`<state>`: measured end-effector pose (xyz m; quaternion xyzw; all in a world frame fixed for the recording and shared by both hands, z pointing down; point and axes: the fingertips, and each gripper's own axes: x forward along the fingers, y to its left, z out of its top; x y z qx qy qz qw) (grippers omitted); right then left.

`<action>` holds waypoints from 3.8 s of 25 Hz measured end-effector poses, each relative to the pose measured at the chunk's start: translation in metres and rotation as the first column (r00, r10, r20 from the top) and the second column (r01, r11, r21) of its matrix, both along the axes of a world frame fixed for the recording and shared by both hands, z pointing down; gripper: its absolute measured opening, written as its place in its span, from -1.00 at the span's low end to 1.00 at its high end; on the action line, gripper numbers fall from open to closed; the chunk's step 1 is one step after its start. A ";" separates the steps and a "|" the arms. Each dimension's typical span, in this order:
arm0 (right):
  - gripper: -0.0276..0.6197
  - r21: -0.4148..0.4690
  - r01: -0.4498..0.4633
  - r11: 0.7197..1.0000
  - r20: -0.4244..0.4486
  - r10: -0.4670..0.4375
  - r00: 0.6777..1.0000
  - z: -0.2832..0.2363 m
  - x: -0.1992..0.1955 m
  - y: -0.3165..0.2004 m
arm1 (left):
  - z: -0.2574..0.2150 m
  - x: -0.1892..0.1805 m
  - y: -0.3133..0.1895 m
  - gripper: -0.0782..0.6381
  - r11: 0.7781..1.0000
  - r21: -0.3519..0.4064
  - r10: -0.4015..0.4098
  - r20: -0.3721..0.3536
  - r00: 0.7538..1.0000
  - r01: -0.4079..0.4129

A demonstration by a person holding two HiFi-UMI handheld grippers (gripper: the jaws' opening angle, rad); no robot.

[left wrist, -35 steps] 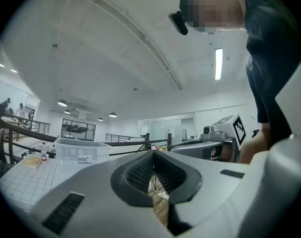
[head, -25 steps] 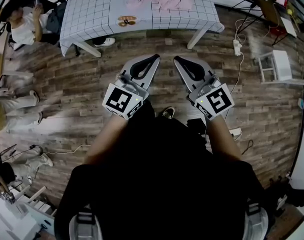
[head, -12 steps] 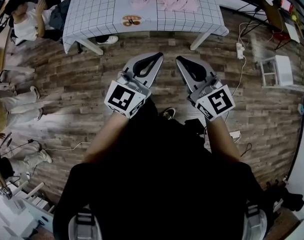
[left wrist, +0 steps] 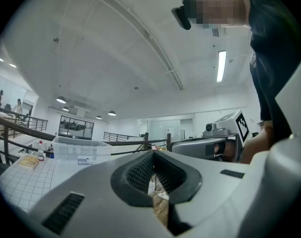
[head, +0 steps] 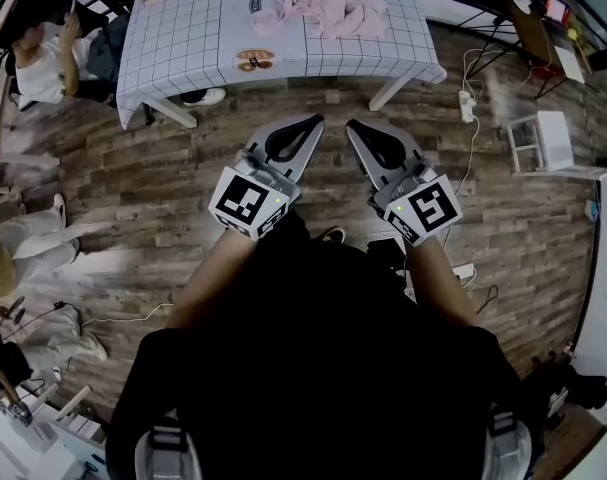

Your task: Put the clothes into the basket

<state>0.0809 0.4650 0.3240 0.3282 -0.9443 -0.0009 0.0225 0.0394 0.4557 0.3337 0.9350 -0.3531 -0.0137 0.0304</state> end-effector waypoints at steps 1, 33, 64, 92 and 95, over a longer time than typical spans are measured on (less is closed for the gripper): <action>-0.86 0.001 -0.005 1.000 -0.002 0.005 1.000 0.000 -0.001 -0.004 | 0.000 -0.002 -0.004 -0.78 1.000 -0.002 0.004 -0.001 1.000 -0.004; -0.86 -0.046 -0.126 0.991 -0.018 0.125 0.992 0.017 -0.088 -0.111 | 0.014 -0.081 -0.108 -0.78 0.990 -0.030 0.138 -0.015 0.990 -0.138; -0.86 -0.113 -0.080 0.990 -0.011 0.079 0.997 0.052 -0.053 -0.226 | 0.042 -0.054 -0.222 -0.78 0.994 -0.078 0.081 0.039 0.996 -0.077; -0.86 -0.147 0.007 0.989 -0.032 -0.012 0.999 0.073 0.030 -0.377 | 0.058 0.026 -0.369 -0.78 0.994 -0.110 0.014 0.082 0.997 -0.005; -0.86 -0.168 0.008 0.986 -0.037 -0.015 0.999 0.081 0.037 -0.384 | 0.060 0.033 -0.374 -0.78 0.993 -0.116 0.005 0.085 0.996 0.005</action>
